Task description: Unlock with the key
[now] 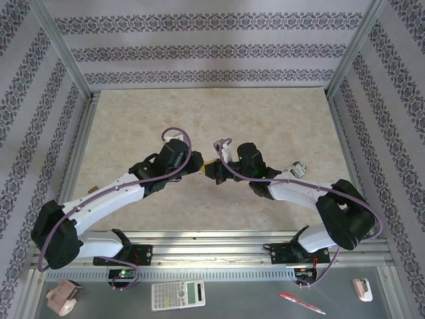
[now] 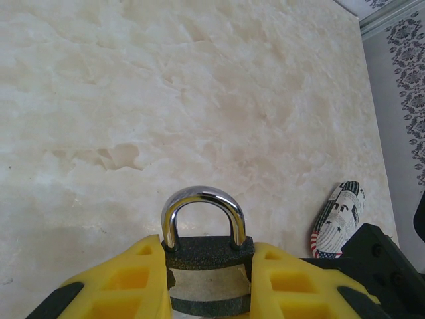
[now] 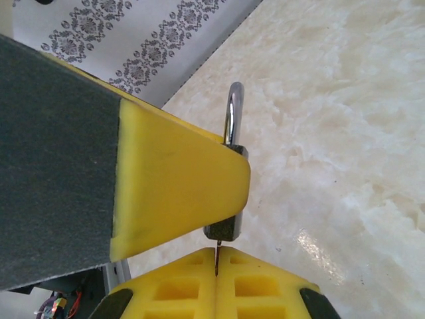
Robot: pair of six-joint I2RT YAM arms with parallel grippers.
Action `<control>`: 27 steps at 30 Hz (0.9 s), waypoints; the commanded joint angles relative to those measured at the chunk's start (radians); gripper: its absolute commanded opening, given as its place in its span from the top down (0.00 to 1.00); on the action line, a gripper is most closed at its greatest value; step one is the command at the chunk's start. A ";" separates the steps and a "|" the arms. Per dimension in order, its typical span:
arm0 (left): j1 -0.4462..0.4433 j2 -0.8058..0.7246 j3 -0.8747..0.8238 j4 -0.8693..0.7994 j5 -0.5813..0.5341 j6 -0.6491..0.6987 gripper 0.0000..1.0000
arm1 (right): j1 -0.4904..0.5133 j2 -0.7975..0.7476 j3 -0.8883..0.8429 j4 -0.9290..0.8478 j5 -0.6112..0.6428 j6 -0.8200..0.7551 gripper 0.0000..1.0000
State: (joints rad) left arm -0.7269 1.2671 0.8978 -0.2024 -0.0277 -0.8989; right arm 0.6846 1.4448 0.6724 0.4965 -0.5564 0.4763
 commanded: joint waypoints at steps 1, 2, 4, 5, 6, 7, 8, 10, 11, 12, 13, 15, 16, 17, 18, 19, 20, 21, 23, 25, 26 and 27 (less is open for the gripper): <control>-0.038 0.011 -0.037 0.015 0.044 -0.029 1.00 | 0.000 -0.008 0.058 0.103 0.023 -0.008 1.00; -0.041 0.013 -0.045 0.030 0.052 -0.043 1.00 | 0.000 -0.006 0.056 0.112 0.028 -0.005 1.00; -0.044 0.008 -0.061 0.067 0.070 -0.064 1.00 | -0.001 -0.004 0.050 0.137 0.039 0.000 1.00; -0.048 0.009 -0.061 0.075 0.075 -0.069 1.00 | -0.001 -0.005 0.051 0.143 0.042 0.002 1.00; -0.052 0.008 -0.061 0.081 0.080 -0.073 1.00 | -0.003 -0.004 0.054 0.145 0.044 0.004 1.00; -0.055 0.008 -0.060 0.090 0.086 -0.076 1.00 | -0.003 -0.004 0.058 0.149 0.041 0.005 1.00; -0.060 0.007 -0.065 0.104 0.088 -0.074 1.00 | -0.004 -0.004 0.063 0.148 0.039 0.004 1.00; -0.062 -0.006 -0.081 0.130 0.086 -0.073 1.00 | -0.012 -0.008 0.067 0.144 0.032 0.009 1.00; -0.062 -0.019 -0.095 0.147 0.082 -0.071 1.00 | -0.018 -0.011 0.061 0.151 0.027 0.018 1.00; -0.060 -0.036 -0.113 0.172 0.081 -0.064 1.00 | -0.026 -0.015 0.052 0.162 0.019 0.028 1.00; -0.056 -0.053 -0.128 0.192 0.080 -0.058 1.00 | -0.035 -0.022 0.044 0.169 0.012 0.038 1.00; -0.041 -0.104 -0.176 0.256 0.088 -0.037 1.00 | -0.059 -0.037 0.026 0.181 -0.012 0.057 1.00; -0.030 -0.126 -0.193 0.277 0.093 -0.032 1.00 | -0.068 -0.044 0.022 0.182 -0.020 0.063 1.00; -0.015 -0.149 -0.217 0.315 0.109 -0.020 1.00 | -0.082 -0.053 0.017 0.184 -0.032 0.072 1.00; -0.003 -0.170 -0.241 0.365 0.124 -0.010 1.00 | -0.096 -0.060 0.011 0.195 -0.046 0.085 1.00; 0.007 -0.186 -0.259 0.400 0.134 -0.005 1.00 | -0.108 -0.062 0.009 0.211 -0.063 0.100 1.00; 0.017 -0.200 -0.277 0.452 0.155 0.009 1.00 | -0.121 -0.062 0.010 0.219 -0.081 0.117 1.00; 0.023 -0.210 -0.297 0.512 0.173 0.020 1.00 | -0.134 -0.061 0.013 0.225 -0.097 0.132 1.00; 0.033 -0.219 -0.321 0.610 0.200 0.034 1.00 | -0.155 -0.060 0.022 0.236 -0.124 0.153 1.00; 0.039 -0.224 -0.336 0.699 0.226 0.050 1.00 | -0.176 -0.057 0.033 0.244 -0.150 0.179 1.00; 0.043 -0.224 -0.344 0.743 0.238 0.057 1.00 | -0.186 -0.056 0.040 0.246 -0.165 0.194 1.00; 0.047 -0.225 -0.345 0.776 0.250 0.062 1.00 | -0.195 -0.055 0.049 0.245 -0.174 0.202 1.00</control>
State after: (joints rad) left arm -0.6868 1.0668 0.5735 0.4061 0.1112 -0.8932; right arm 0.5549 1.4029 0.6762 0.6567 -0.7773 0.6205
